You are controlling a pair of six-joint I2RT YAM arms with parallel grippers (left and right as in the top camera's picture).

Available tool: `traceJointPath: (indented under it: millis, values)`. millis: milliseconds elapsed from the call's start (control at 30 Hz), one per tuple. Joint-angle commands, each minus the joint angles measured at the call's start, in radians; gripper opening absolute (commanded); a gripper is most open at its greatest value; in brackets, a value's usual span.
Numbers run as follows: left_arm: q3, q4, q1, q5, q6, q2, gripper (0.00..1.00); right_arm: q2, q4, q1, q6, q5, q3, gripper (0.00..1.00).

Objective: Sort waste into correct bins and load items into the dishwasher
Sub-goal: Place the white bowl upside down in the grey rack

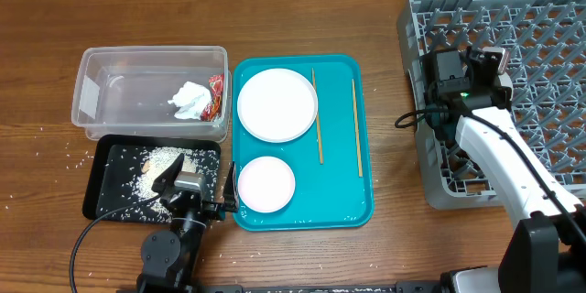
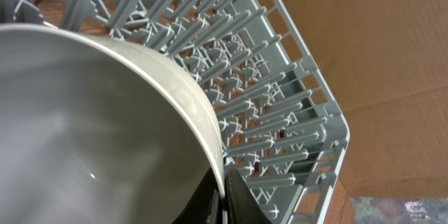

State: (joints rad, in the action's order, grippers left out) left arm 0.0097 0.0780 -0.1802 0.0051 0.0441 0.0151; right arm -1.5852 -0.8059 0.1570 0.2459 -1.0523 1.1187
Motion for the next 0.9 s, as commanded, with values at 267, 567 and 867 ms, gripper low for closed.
traceJointPath:
  millis: [267, 567, 867]
  values:
    - [-0.005, -0.001, 0.012, 0.007, -0.019, -0.011, 1.00, 0.011, -0.130, 0.000, 0.133, 0.052, 0.078, 0.04]
    - [-0.005, -0.001, 0.012, 0.007, -0.019, -0.011, 1.00, 0.036, -0.167, -0.002, 0.163, -0.093, 0.224, 0.04]
    - [-0.005, -0.001, 0.012, 0.007, -0.019, -0.011, 1.00, 0.035, -0.188, 0.000, 0.163, 0.003, 0.224, 0.04]
